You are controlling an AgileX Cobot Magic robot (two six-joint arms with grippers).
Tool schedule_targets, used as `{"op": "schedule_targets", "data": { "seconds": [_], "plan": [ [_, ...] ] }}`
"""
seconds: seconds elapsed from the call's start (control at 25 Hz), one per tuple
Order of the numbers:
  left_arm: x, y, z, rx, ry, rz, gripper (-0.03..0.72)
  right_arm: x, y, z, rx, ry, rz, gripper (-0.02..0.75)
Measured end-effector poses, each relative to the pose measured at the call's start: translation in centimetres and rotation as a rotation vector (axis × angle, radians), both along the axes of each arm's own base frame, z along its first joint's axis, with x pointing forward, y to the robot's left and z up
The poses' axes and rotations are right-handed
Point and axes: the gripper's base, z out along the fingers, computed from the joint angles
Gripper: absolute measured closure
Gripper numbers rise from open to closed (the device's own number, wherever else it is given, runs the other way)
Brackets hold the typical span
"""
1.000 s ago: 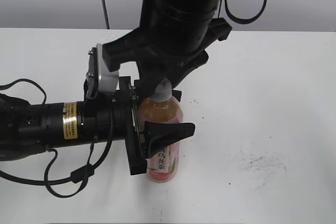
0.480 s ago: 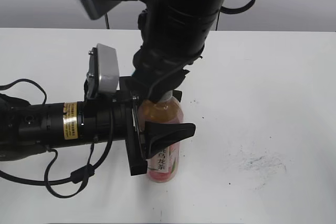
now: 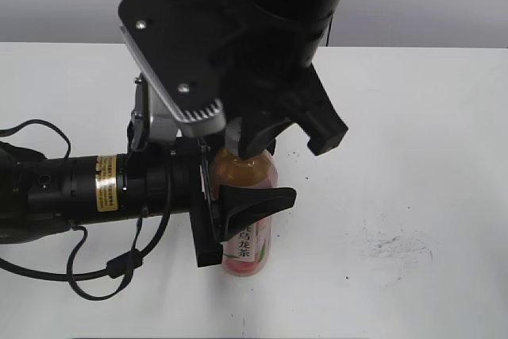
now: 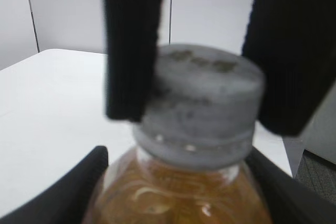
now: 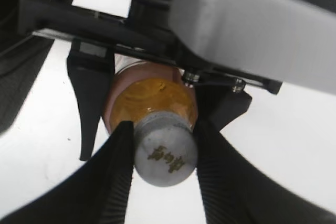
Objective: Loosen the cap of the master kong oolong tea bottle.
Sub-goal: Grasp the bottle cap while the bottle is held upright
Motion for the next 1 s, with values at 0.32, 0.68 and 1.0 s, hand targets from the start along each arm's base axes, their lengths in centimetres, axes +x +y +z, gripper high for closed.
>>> {"op": "schedule_targets", "data": {
  "seconds": [0.32,0.68,1.0],
  "plan": [
    [-0.01,-0.02,-0.01,0.001,0.000,0.000,0.241,0.00,-0.02,0.04,-0.076,-0.158,0.591,0.459],
    [-0.01,-0.02,-0.01,0.000,0.003,0.000,0.241,0.06,-0.10,0.14,-0.092,-0.177,0.640,0.459],
    [-0.03,-0.02,-0.01,0.000,0.004,-0.001,0.241,0.07,-0.39,0.65,-0.025,-0.054,0.078,0.318]
  ]
}}
